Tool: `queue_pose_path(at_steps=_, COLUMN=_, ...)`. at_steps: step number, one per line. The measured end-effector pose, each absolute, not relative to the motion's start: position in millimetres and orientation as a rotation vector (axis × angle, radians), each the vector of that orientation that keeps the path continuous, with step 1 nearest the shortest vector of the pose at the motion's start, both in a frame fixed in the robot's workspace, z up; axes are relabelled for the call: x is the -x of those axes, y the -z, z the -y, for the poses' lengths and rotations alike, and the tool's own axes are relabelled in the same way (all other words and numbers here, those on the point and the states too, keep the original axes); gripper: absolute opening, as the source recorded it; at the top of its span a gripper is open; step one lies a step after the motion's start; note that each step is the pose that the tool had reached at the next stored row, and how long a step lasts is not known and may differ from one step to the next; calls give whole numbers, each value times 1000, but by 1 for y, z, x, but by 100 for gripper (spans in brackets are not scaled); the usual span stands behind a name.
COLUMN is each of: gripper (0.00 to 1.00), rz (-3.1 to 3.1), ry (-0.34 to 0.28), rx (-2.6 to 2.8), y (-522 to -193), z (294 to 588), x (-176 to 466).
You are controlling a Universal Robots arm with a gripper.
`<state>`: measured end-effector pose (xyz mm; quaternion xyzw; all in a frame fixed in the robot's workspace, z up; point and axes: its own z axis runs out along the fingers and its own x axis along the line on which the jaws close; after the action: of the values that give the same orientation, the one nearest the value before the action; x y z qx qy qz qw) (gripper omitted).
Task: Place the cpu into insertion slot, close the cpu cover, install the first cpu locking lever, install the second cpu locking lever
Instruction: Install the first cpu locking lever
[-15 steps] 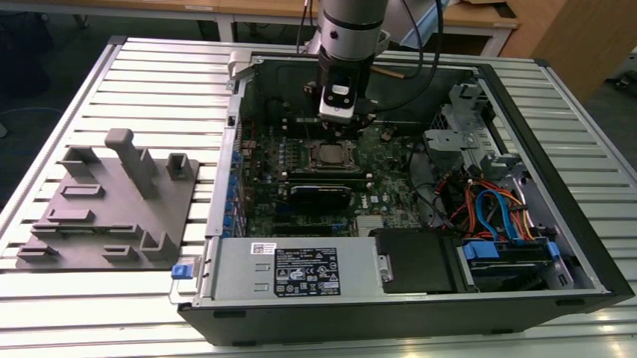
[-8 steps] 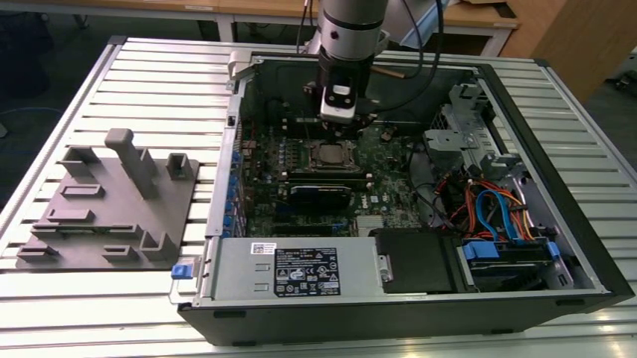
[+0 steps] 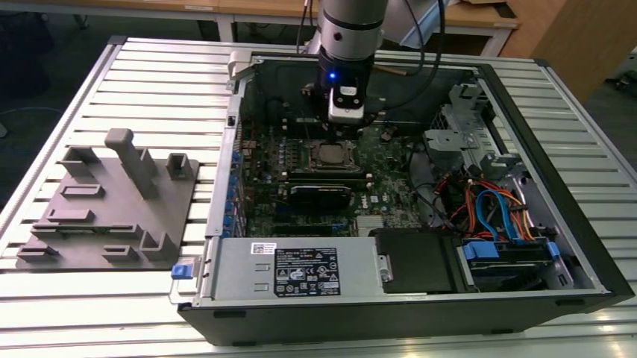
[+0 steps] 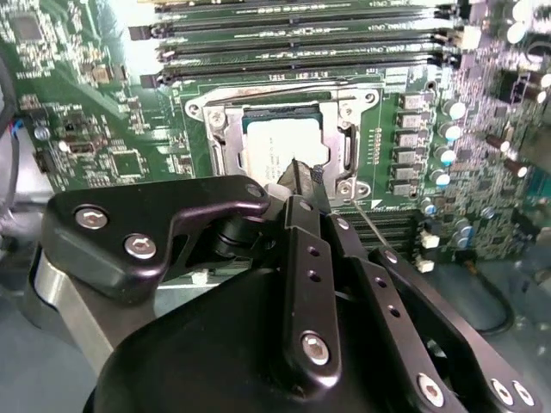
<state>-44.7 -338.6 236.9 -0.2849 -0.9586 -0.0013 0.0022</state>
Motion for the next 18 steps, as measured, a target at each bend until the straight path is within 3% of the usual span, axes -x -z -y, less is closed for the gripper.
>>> queue_pose_path(at_steps=18, gripper=10, rz=3065, ry=4, rx=666, y=-237, z=339, x=45)
